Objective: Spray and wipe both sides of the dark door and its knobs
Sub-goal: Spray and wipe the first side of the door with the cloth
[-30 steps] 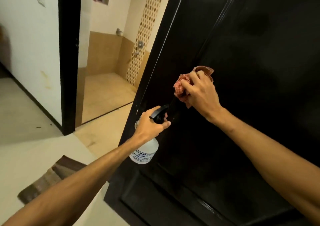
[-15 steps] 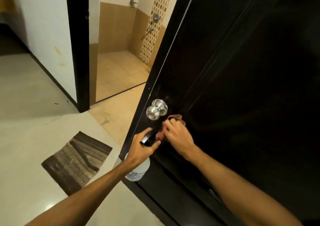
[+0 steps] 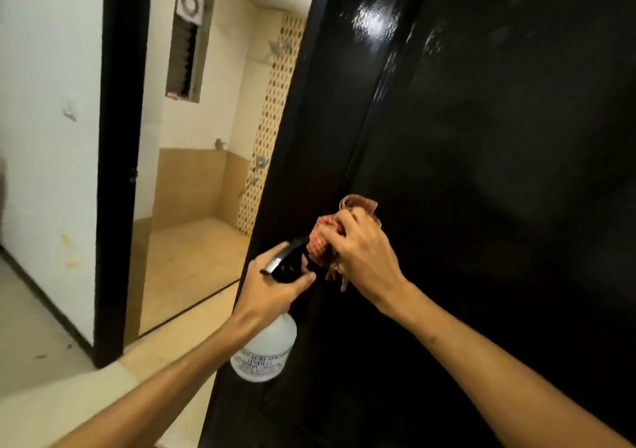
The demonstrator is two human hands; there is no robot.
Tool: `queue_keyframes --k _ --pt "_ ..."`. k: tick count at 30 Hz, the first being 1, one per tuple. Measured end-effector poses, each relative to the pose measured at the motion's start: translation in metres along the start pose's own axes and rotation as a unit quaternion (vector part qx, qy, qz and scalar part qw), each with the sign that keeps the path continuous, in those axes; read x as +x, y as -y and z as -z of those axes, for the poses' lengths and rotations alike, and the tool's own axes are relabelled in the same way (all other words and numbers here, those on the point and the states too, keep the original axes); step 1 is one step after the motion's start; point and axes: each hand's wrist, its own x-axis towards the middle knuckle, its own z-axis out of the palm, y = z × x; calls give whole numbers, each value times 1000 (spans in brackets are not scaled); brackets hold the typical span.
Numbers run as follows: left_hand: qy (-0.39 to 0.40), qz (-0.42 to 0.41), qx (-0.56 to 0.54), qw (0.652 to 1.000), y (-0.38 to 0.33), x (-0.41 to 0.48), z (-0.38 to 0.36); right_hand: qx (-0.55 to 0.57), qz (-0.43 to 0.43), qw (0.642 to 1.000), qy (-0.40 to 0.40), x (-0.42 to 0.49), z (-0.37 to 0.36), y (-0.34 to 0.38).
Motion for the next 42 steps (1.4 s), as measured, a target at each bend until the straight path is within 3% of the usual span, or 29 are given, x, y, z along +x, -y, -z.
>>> queue_keyframes --k 3,13,19,24,31,38,42 --pt "25 -64 -5 998 -69 35 -13 -33 -28 998 -54 46 53 -44" --pt "62 -114 -51 990 -257 111 -47 -64 -92 978 -178 169 193 -158" --pt "86 -158 -48 982 -352 133 -54 -96 -107 969 -202 218 247 -196" --pt "83 -195 -31 977 -399 163 -54 -106 -127 958 -233 260 276 -214" --pt "89 -219 -15 972 -438 194 -77 -134 -119 964 -198 256 313 -238" --pt "130 -208 20 969 -453 193 -102 -142 -273 897 -318 186 361 -307" --pt "124 -214 11 969 -460 195 -105 -156 -175 941 -245 224 334 -276"
